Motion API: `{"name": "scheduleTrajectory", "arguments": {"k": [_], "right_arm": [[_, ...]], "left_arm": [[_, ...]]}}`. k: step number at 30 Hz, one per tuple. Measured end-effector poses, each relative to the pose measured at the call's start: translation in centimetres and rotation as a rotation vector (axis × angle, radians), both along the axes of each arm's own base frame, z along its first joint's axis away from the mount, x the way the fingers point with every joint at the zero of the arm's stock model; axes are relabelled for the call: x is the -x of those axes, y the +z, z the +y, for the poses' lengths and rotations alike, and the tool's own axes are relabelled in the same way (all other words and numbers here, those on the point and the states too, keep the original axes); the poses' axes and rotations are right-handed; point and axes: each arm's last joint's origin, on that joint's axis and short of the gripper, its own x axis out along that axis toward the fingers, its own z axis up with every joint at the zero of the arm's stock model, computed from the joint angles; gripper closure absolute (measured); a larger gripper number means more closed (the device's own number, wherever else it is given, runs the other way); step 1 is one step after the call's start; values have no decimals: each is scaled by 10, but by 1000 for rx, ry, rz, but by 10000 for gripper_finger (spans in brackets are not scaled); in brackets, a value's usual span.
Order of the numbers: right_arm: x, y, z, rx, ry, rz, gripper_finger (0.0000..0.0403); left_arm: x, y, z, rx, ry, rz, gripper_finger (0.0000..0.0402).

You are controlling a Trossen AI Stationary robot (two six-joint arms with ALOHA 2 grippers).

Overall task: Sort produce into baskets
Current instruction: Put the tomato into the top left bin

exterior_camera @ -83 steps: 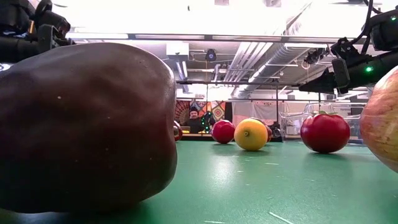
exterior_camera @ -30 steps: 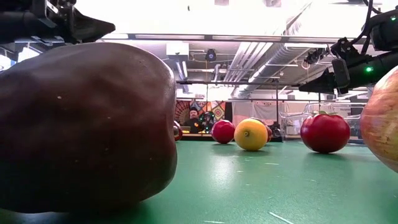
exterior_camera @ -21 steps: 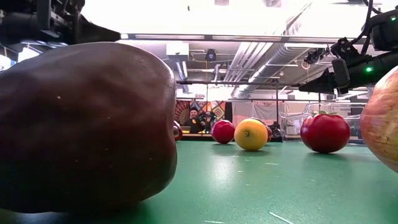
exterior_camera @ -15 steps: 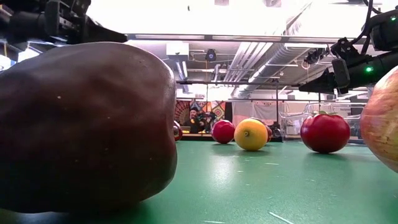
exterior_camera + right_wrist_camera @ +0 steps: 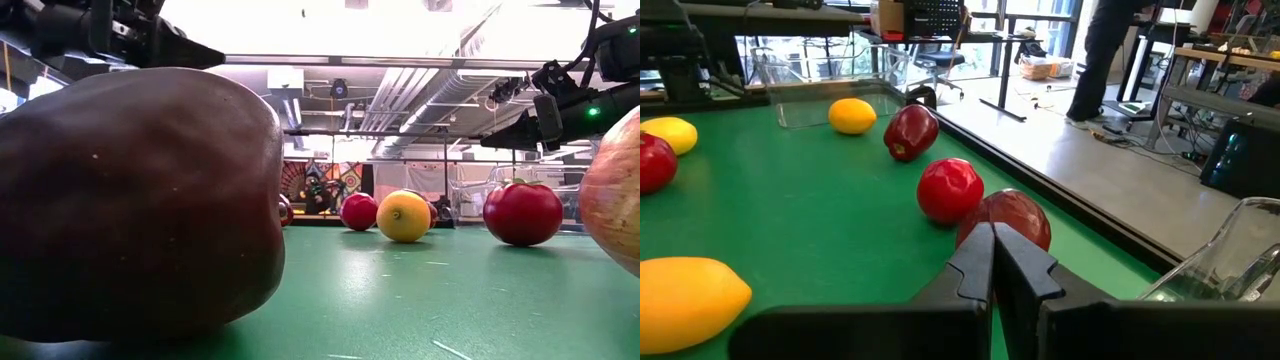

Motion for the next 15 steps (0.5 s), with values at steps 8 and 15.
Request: {"name": "scheduleTrajectory", "arguments": {"k": [8, 15], "right_arm": [[0, 0, 0, 0, 0, 0, 402], [0, 0, 0, 0, 0, 0, 402]], "left_arm": [[-2, -3, -12, 53, -52, 21, 401], [-13, -20, -30, 1, -56, 134, 401]]}}
